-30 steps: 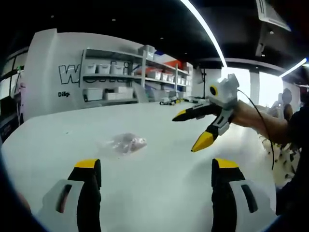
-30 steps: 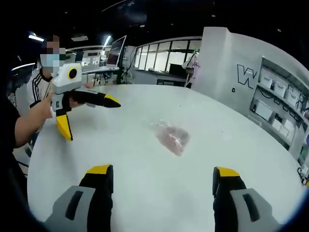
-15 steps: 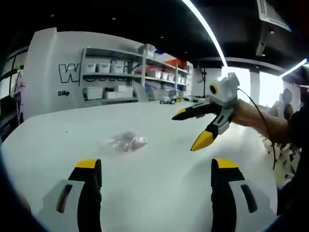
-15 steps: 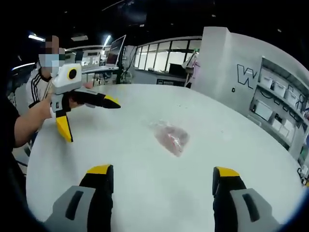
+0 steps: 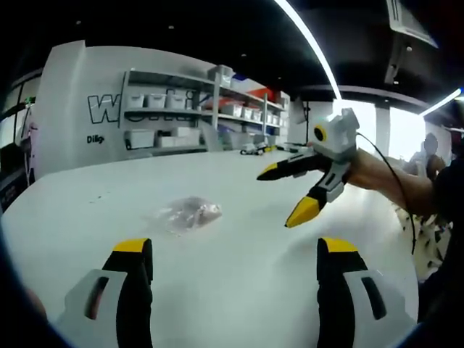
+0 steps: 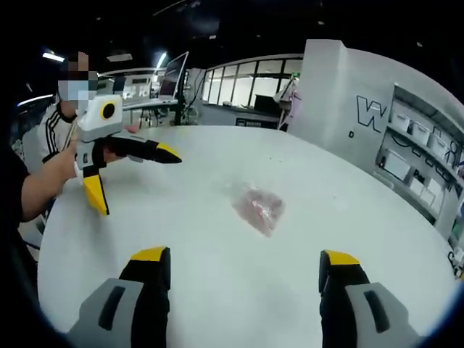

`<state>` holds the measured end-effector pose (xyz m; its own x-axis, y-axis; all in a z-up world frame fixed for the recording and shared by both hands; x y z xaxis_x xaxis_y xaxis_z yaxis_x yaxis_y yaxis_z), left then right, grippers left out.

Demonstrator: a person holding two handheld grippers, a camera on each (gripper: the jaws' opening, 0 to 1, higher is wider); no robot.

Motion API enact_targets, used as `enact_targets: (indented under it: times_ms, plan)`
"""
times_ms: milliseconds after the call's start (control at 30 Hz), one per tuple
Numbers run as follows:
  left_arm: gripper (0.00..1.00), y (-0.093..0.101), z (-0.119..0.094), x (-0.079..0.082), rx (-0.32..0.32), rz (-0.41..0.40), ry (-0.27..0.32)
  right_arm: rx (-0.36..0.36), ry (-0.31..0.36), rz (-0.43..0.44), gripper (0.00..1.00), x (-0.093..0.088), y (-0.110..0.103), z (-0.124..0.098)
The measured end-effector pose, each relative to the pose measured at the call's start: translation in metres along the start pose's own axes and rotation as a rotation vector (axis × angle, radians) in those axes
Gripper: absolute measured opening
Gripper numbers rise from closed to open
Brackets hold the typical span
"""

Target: Open the resealable bag by pulling the two sides of the seal apart until the entire bag opening is separated and visibly accessible.

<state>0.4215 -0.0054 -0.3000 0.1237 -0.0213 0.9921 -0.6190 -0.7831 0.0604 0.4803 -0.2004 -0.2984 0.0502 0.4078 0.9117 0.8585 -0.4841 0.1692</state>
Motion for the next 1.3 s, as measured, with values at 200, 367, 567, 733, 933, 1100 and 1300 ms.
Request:
enact_targets:
  times_ms: [200,367,567,733,933,1100,1300]
  plan:
    - [0.93,-0.001,0.001,0.0,0.0,0.0,0.0,0.003,0.004,0.0,0.85,0.001,0.001,0.003]
    - [0.93,-0.001,0.002,0.0,0.001,-0.001,0.0,0.004,0.002,0.0,0.84,-0.001,0.001,0.008]
    - [0.93,-0.002,0.003,-0.001,0.001,-0.003,-0.001,0.008,-0.002,-0.002,0.84,-0.002,0.001,0.011]
    - [0.93,-0.002,0.005,-0.003,0.0,-0.003,-0.001,0.008,-0.004,-0.002,0.84,-0.003,0.003,0.013]
    - [0.93,-0.002,0.006,-0.004,-0.001,-0.001,-0.002,0.012,-0.001,-0.005,0.83,-0.003,0.003,0.019]
    - [0.93,-0.001,0.005,-0.004,-0.001,-0.001,-0.003,0.016,0.0,-0.01,0.78,-0.002,0.003,0.024]
    - [0.93,0.0,0.004,-0.004,0.001,0.001,-0.004,0.015,0.002,-0.011,0.78,0.0,0.005,0.03]
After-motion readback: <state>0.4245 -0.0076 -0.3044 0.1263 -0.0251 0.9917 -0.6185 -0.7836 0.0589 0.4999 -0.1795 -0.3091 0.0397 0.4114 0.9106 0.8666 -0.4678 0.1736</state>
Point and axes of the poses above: the point that each gripper's makers call its tool centre point, and the gripper's own axes: z roughly forward along the fingers, y roughly to its right, x roughly out of its top, the point moved 6 cm from there along -z, roughly backward along the fingers, and after that the axes turned 7 degrees about y, right-handed, at the moved point
